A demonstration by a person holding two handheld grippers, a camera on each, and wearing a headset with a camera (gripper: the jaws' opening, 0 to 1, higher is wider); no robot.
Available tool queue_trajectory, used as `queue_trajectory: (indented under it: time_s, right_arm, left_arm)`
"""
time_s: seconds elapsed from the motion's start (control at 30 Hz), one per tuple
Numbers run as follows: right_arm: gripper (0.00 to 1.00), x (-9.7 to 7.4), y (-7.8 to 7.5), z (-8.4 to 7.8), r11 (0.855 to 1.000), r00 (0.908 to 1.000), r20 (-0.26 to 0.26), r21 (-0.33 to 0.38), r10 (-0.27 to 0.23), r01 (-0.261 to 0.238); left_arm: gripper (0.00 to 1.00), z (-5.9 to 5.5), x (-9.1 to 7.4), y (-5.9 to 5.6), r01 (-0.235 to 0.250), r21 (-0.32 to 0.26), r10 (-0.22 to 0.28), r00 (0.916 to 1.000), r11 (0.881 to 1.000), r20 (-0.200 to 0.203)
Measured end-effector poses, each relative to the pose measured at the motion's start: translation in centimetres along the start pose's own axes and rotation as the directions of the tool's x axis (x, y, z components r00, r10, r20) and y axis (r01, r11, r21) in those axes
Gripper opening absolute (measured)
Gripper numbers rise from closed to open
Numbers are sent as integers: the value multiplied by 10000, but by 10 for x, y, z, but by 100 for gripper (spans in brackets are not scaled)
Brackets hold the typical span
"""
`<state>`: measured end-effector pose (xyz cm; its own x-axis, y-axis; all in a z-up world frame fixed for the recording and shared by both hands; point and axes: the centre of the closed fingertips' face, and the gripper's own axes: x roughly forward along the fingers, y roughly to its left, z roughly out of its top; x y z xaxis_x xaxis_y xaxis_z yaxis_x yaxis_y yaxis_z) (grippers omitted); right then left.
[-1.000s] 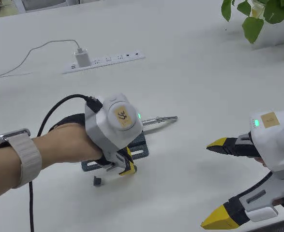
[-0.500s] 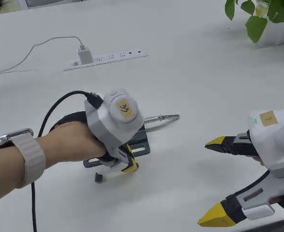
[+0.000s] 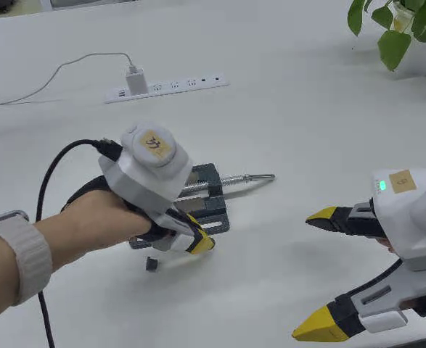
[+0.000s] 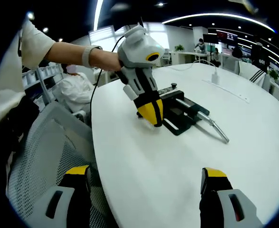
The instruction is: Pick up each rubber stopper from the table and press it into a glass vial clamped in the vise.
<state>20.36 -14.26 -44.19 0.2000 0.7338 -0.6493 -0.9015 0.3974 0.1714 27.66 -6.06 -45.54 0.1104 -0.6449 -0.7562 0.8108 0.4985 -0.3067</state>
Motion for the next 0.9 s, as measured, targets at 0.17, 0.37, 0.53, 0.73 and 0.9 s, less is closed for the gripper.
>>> queue_trajectory:
  time_s: [0.17,0.37,0.53,0.73,0.9]
  right_arm:
    - [93,2,-2,8,9999,9994,318,4,-124,124]
    - [90,4,-3,28,9996,9944,1020,-24,-270,274]
    - [87,6,-3,44,9992,9889,1449,-194,-332,363]
    - [83,8,-3,61,9987,9811,1905,-307,-337,403]
    - [76,7,-4,80,9969,9691,2428,-529,-432,577]
  left_arm:
    - [4,9,-16,-1,401,-1670,-196,9923,9851,1226]
    - [4,19,-35,-2,1550,-3528,-592,9617,9228,2677]
    - [4,23,-47,0,2228,-4264,-641,9325,8767,3553]
    - [4,29,-61,-3,3291,-4973,-765,8839,8027,4614]
    - [4,32,-71,-7,4174,-5352,-783,8354,7344,5440]
